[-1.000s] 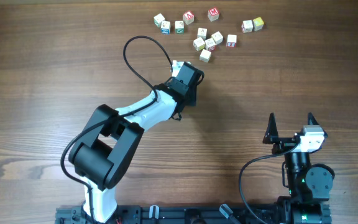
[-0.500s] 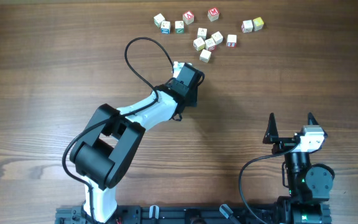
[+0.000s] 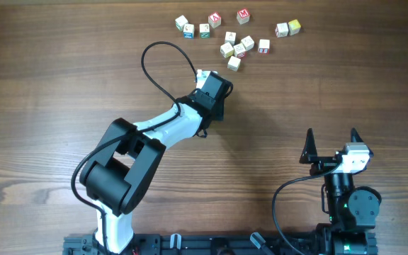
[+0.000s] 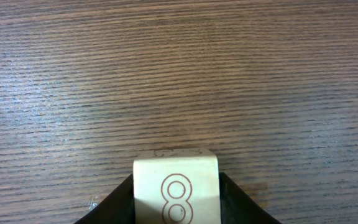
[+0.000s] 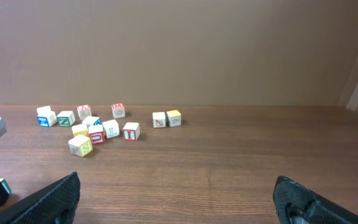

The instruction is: Form a tower

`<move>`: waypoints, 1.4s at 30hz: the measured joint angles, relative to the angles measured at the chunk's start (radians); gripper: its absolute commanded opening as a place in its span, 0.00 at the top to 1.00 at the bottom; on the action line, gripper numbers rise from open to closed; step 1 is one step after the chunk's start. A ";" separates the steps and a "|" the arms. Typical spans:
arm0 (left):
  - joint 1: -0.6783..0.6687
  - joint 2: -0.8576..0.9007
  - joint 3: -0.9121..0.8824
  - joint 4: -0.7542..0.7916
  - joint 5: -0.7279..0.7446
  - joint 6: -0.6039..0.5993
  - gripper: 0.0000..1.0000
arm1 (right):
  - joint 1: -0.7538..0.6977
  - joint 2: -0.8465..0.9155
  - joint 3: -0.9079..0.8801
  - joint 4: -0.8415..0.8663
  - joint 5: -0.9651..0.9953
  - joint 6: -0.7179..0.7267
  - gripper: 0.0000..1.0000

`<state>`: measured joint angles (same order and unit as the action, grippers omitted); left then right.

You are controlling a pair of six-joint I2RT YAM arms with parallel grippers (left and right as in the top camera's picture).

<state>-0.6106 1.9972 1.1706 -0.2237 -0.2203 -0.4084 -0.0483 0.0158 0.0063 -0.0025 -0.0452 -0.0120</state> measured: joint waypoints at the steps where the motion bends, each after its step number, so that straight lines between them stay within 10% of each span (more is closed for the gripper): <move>1: 0.000 0.000 0.000 0.000 -0.006 0.000 0.59 | 0.000 0.000 0.000 0.000 0.000 0.000 0.00; 42: 0.004 0.000 0.000 0.026 -0.074 -0.045 0.54 | 0.000 0.000 0.000 0.000 0.000 0.000 0.00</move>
<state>-0.6064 1.9972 1.1706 -0.1974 -0.2947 -0.4538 -0.0483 0.0158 0.0063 -0.0021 -0.0452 -0.0120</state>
